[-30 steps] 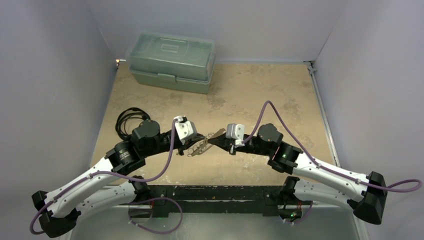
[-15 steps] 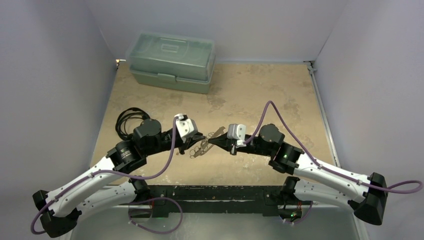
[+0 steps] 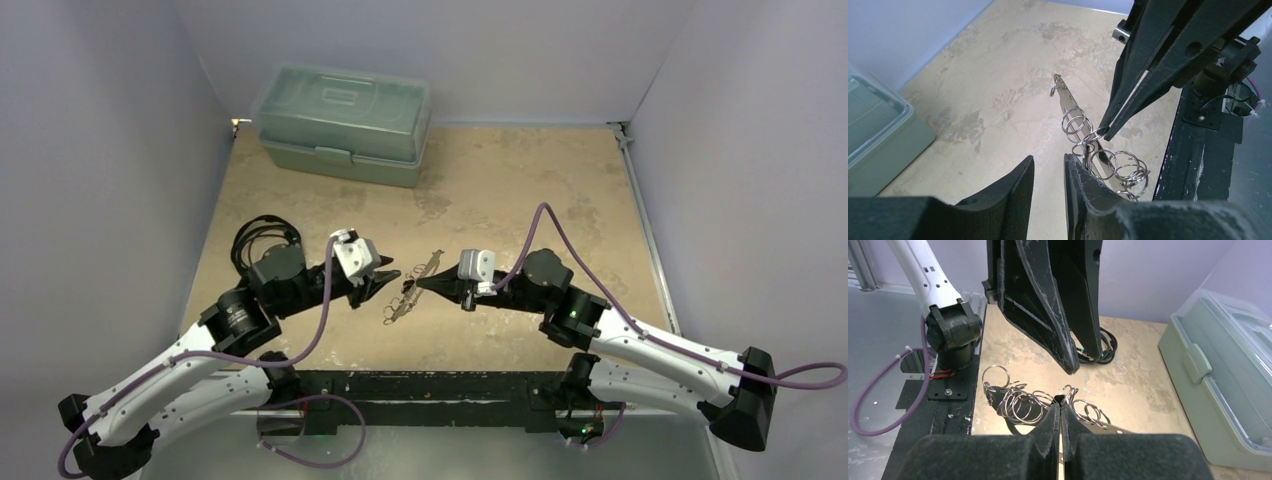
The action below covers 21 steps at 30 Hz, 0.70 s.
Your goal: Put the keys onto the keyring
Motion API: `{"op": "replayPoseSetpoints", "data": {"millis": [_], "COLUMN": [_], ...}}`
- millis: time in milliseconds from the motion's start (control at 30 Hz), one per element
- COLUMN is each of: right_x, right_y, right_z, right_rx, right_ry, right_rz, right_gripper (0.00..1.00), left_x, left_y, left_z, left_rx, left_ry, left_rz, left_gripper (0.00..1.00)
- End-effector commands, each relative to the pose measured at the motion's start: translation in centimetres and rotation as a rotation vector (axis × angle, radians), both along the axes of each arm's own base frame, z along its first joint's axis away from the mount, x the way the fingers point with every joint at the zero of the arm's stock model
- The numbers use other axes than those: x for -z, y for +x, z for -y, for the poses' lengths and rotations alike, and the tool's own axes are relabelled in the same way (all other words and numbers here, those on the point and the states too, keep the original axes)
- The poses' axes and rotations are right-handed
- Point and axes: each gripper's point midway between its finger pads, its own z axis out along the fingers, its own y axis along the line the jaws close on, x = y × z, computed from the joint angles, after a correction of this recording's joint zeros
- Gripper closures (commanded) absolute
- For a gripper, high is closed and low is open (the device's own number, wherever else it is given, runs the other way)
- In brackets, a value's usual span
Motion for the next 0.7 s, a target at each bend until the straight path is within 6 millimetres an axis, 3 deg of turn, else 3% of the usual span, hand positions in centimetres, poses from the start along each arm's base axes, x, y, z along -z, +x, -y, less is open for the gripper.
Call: {"op": "replayPoseSetpoints", "data": {"millis": [0, 333, 667], "right_x": [-2.8, -3.0, -2.9], "right_y": [-0.6, -3.0, -5.0], "right_z": [0.0, 0.0, 0.0], "right_rx": [-0.026, -0.155, -0.269], "right_ry": [0.074, 0.083, 0.079], "right_rz": [0.058, 0.076, 0.083], "right_gripper": [1.0, 1.0, 1.0], "left_x": [-2.1, -1.7, -1.6], "left_y": [-0.7, -3.9, -6.0], "left_z": [-0.5, 0.6, 0.8], "left_rx": [0.036, 0.247, 0.367], "left_ry": [-0.066, -0.096, -0.11], "left_rz": [0.099, 0.223, 0.27], "left_gripper": [0.72, 0.55, 0.69]}}
